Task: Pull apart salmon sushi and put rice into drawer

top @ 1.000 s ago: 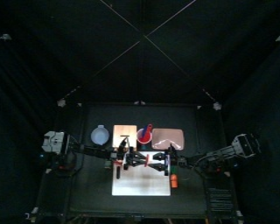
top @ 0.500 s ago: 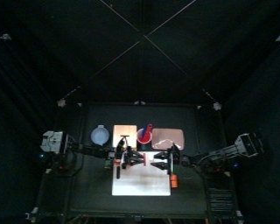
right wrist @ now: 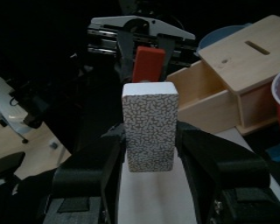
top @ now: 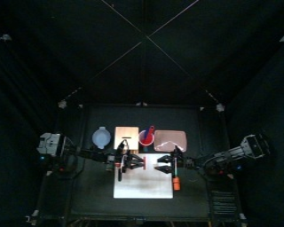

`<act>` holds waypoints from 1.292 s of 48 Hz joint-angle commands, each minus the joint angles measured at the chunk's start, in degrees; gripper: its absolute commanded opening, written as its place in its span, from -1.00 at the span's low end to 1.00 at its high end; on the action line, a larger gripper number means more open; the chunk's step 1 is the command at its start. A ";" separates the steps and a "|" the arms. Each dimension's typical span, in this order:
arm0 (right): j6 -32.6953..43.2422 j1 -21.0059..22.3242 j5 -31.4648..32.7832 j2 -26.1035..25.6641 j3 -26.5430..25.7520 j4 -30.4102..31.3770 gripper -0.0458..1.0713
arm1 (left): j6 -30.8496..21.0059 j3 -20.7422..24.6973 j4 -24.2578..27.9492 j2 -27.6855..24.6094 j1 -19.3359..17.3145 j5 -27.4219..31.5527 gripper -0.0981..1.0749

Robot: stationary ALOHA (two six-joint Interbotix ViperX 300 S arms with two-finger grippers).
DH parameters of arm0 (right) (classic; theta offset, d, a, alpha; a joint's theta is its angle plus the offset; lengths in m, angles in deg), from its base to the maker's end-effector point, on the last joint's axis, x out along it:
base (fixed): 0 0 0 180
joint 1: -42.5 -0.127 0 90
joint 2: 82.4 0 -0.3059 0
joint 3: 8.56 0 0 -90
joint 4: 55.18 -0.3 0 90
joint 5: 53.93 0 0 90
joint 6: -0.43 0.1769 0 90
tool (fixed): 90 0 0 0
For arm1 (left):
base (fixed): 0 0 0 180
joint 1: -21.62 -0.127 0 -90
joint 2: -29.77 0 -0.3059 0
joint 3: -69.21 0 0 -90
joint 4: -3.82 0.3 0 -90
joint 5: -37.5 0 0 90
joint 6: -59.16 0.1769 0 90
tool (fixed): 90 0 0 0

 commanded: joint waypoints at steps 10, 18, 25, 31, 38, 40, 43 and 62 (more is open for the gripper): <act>-0.09 0.26 10.20 -0.97 -2.55 -3.78 0.35 | 0.26 8.53 -2.99 2.02 2.02 24.70 0.18; 0.00 0.26 11.34 -1.05 -2.11 -4.22 0.35 | -0.53 13.36 -4.31 1.85 2.46 38.85 0.18; 0.09 0.35 14.06 -0.97 -1.23 -7.12 0.36 | -0.53 15.29 -13.18 1.49 2.46 45.79 0.18; 0.09 0.35 18.02 -0.53 -0.79 -11.78 0.36 | -0.53 15.47 -20.21 0.18 2.55 48.08 0.17; 0.00 1.32 21.27 0.88 -0.53 -17.58 0.36 | -0.35 16.79 -26.19 -2.11 2.72 52.82 0.16; 0.00 1.67 22.06 1.41 -0.53 -18.54 0.36 | -0.35 17.58 -26.46 -2.72 2.72 54.49 0.16; 0.00 2.29 23.29 2.81 -0.62 -20.21 0.36 | -0.35 19.07 -26.10 -3.78 2.72 57.66 0.16; -0.09 3.43 28.83 11.25 -5.63 -21.53 0.36 | -0.70 27.51 -21.53 -6.33 2.11 71.54 0.16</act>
